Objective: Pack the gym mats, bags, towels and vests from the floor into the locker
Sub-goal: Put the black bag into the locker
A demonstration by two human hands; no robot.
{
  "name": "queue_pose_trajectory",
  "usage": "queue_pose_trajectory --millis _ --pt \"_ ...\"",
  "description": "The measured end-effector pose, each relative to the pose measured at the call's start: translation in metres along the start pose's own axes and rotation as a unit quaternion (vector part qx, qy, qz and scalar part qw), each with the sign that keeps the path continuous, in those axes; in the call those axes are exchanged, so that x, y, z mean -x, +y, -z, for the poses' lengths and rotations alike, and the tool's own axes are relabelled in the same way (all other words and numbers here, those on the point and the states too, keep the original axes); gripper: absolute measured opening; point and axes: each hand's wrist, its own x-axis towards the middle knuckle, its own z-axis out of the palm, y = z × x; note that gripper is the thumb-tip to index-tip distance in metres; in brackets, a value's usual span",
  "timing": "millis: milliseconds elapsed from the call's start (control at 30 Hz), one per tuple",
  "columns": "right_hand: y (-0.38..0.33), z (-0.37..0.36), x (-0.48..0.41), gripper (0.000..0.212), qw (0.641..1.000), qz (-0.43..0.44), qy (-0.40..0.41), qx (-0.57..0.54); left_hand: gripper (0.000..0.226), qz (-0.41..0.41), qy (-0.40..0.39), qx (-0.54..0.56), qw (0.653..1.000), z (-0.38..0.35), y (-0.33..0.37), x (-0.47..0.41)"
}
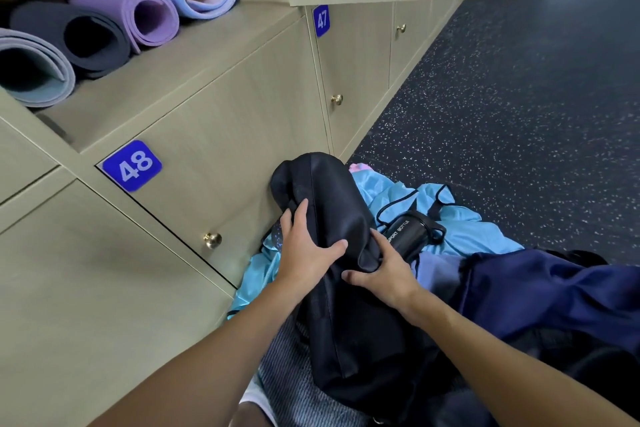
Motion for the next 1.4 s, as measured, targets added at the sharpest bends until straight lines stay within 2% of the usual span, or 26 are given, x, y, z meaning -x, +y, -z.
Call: queue_pose_trajectory --millis 267,400,600,733,867,1033,1200,1400 --pt "-0.053 0.021 0.039 0.104 0.994 0.099 0.036 -0.042 0.101 -0.072 0.037 0.013 0.997 0.042 0.061 0.019" --pt "-0.104 0.040 0.065 0.089 0.984 0.153 0.041 -0.081 0.100 -0.130 0.063 0.017 0.989 0.078 0.107 0.029" --pt "-0.185 0.073 0.100 0.092 0.961 0.256 0.051 -0.093 0.101 -0.224 0.102 0.034 0.969 0.136 0.178 0.038" --pt "-0.248 0.093 0.115 0.068 0.938 0.334 0.022 -0.087 0.099 -0.261 0.152 0.030 0.953 0.176 0.219 0.035" --pt "-0.309 0.099 0.106 0.065 0.927 0.369 -0.001 -0.063 0.096 -0.268 0.190 0.036 0.944 0.220 0.249 0.021" --pt "-0.376 0.089 0.083 0.051 0.919 0.391 -0.050 0.004 0.092 -0.240 0.246 0.064 0.937 0.267 0.261 -0.002" --pt "-0.422 0.068 0.064 0.054 0.909 0.400 -0.104 0.042 0.086 -0.205 0.295 0.079 0.930 0.300 0.249 -0.020" --pt "-0.472 0.033 0.036 0.060 0.892 0.429 -0.136 0.044 0.066 -0.156 0.359 0.081 0.917 0.332 0.242 -0.044"
